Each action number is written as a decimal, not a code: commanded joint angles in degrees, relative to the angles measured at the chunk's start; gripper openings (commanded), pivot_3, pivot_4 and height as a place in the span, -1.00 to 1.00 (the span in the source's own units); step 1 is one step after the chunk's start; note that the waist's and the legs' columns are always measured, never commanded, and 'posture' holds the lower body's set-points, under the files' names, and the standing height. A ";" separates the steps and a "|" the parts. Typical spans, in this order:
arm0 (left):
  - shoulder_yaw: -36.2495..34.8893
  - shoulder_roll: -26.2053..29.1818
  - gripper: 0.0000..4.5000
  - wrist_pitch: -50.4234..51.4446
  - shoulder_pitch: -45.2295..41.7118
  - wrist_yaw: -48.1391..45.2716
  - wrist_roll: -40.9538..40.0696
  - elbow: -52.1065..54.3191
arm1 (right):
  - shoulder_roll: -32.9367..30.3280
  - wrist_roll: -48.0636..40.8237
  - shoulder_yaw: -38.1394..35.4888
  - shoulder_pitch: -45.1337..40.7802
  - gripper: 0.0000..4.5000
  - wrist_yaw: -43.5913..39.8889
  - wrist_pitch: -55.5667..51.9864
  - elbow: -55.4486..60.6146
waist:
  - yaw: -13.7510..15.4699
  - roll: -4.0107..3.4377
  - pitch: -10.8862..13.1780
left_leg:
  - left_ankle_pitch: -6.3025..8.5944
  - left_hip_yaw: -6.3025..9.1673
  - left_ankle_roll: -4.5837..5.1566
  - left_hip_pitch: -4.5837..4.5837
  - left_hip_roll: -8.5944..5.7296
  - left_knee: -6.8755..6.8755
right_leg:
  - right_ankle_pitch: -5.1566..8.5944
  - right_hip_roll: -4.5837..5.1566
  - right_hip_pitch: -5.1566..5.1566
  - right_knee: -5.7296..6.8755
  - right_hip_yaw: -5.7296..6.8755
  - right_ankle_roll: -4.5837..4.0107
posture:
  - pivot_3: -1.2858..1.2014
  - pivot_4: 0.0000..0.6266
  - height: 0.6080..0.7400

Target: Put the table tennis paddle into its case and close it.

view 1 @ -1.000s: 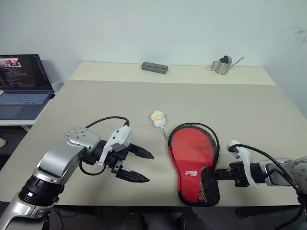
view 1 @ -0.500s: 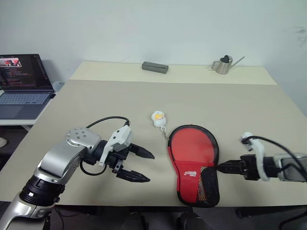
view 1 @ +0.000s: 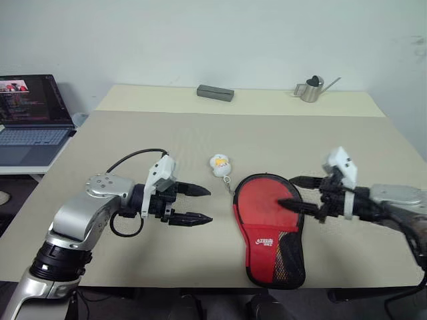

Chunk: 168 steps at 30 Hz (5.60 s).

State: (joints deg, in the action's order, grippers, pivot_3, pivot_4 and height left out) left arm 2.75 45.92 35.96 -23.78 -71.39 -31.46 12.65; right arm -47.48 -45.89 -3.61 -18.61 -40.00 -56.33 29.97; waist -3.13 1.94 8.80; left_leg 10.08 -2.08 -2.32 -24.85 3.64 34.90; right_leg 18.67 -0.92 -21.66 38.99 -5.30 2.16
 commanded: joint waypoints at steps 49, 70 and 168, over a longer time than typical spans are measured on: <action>4.80 -23.20 1.00 -10.69 -35.36 20.95 23.27 -59.77 | 22.38 30.76 17.95 0.02 1.00 -3.42 27.47 -28.02 | 0.94 0.10 -0.05 | -0.02 -0.05 -0.03 0.14 -0.07 0.21 | -0.22 -0.07 0.25 0.13 0.36 -0.17 | 0.03 -0.52 1.00; 3.94 -30.72 0.58 -18.88 -42.34 15.89 30.27 -80.80 | 22.84 31.19 15.43 3.20 1.00 -0.12 24.02 -23.81 | 0.96 0.11 -0.05 | -0.02 -0.12 -0.04 0.08 -0.11 0.20 | -0.21 -0.07 0.24 0.12 0.46 -0.16 | 0.03 -0.52 1.00; 6.41 -45.31 -0.97 -36.76 -56.20 48.83 55.15 -91.86 | 33.20 36.25 22.45 26.68 1.00 15.00 11.63 -7.78 | 1.45 0.47 -0.76 | -0.03 0.27 -0.06 0.16 -0.19 0.14 | -0.07 0.00 0.57 -0.01 1.01 0.06 | 0.03 -0.52 1.00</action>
State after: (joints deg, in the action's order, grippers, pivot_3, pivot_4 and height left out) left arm 9.85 -0.27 1.71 -74.77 -28.09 23.68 -82.14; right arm -13.64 -8.47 14.83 2.96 -24.75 -37.27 27.68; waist -1.68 2.41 8.04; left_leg 10.05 -1.81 -2.38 -24.69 3.45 35.04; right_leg 18.60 -0.91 -21.09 38.98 -4.29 2.22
